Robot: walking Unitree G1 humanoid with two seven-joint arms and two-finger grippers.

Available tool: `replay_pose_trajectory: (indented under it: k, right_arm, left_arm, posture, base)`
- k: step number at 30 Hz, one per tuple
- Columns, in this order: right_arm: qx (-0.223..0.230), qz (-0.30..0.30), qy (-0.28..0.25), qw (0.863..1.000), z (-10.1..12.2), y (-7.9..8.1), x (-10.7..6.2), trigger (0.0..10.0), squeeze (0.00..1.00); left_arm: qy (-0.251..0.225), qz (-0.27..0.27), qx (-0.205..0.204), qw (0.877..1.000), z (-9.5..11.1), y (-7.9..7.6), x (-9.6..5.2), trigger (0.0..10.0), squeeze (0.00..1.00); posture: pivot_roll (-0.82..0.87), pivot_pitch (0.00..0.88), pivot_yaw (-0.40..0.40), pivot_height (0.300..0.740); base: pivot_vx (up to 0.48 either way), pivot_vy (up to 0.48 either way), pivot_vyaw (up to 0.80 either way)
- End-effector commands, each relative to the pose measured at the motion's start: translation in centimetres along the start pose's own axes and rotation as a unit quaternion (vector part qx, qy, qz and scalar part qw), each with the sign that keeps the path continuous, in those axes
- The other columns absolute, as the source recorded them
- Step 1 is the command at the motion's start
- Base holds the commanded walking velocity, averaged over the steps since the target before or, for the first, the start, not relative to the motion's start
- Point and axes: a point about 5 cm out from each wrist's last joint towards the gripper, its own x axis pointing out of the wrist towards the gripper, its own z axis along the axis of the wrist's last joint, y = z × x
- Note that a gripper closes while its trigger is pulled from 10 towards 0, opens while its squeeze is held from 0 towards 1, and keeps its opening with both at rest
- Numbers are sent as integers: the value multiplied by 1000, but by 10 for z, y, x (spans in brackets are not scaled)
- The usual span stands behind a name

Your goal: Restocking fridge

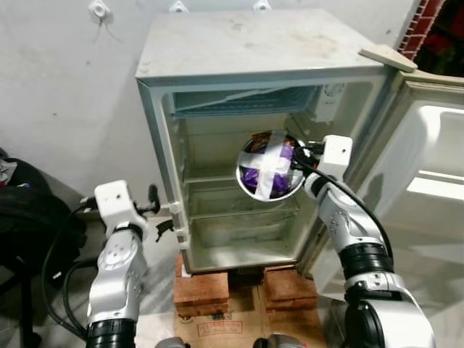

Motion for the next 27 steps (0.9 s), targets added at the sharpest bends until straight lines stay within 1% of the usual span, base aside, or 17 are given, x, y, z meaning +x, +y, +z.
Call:
replay_pose_trajectory:
  k: [1,3,4,5,6,8,10,11,14,17,18,21,22,23,24,27]
  right_arm:
    - [19,3,-8,1000,10,4,5,10000,0]
    - [24,0,0,1000,9,7,10,10000,0]
    - [37,-1,8,999,9,10,13,10000,0]
    - [37,-1,8,999,9,10,13,10000,0]
    - [45,-3,13,999,8,11,15,10000,0]
    - [56,-6,18,998,6,13,16,10000,0]
    - [81,-19,26,996,4,14,19,10000,0]
    - [84,-20,27,996,3,14,19,10000,0]
    - [91,-28,32,995,2,17,21,10000,0]
    - [106,-36,35,993,1,20,24,10000,0]
    - [111,-41,35,992,2,20,24,10000,0]
    - [121,-50,34,991,3,22,25,10000,0]
    - [124,-56,35,990,4,24,26,10000,0]
    - [123,-57,35,990,4,25,27,10000,0]
    - [140,-65,34,987,7,28,28,10000,0]
    - [158,-78,25,984,15,30,30,10000,0]
  left_arm:
    - [0,-4,2,1000,4,-3,-2,10000,0]
    - [1,-1,1,1000,3,0,-6,10000,0]
    - [-2,-1,-1,1000,5,3,-13,10000,0]
    - [-2,-1,-1,1000,5,3,-13,10000,0]
    - [-3,0,-2,1000,5,5,-19,10000,0]
    - [-3,2,-2,1000,5,7,-26,10000,0]
    - [1,3,1,1000,5,8,-37,10000,0]
    - [2,3,1,1000,5,8,-39,10000,0]
    - [-2,-9,4,1000,9,3,-49,10000,0]
    - [-7,-20,14,1000,13,0,-61,10000,0]
    - [-6,-21,13,1000,14,0,-69,10000,0]
    - [-1,-20,10,1000,15,0,-78,10000,0]
    - [2,-20,13,1000,15,1,-83,10000,0]
    - [3,-20,14,1000,15,1,-85,10000,0]
    - [10,-21,11,1000,14,0,-87,10000,0]
    - [17,-28,11,999,12,-2,-92,10000,0]
  posture:
    - [57,47,-20,740]
    - [74,59,-26,740]
    - [93,78,-32,740]
    - [93,78,-32,740]
    - [105,95,-36,740]
    - [119,114,-40,740]
    - [142,143,-46,740]
    - [142,143,-46,740]
    - [178,181,-56,740]
    - [209,210,-62,740]
    - [225,224,-65,740]
    - [241,236,-66,740]
    - [253,249,-62,740]
    - [253,249,-62,740]
    - [251,253,-56,740]
    - [255,253,-50,740]
  base:
    - [0,0,0]
    - [0,0,0]
    - [0,0,0]
    - [0,0,0]
    - [0,0,0]
    - [0,0,0]
    - [0,0,0]
    - [0,0,0]
    - [0,0,0]
    - [0,0,0]
    - [0,0,0]
    - [0,0,0]
    - [0,0,0]
    - [0,0,0]
    - [0,0,0]
    - [0,0,0]
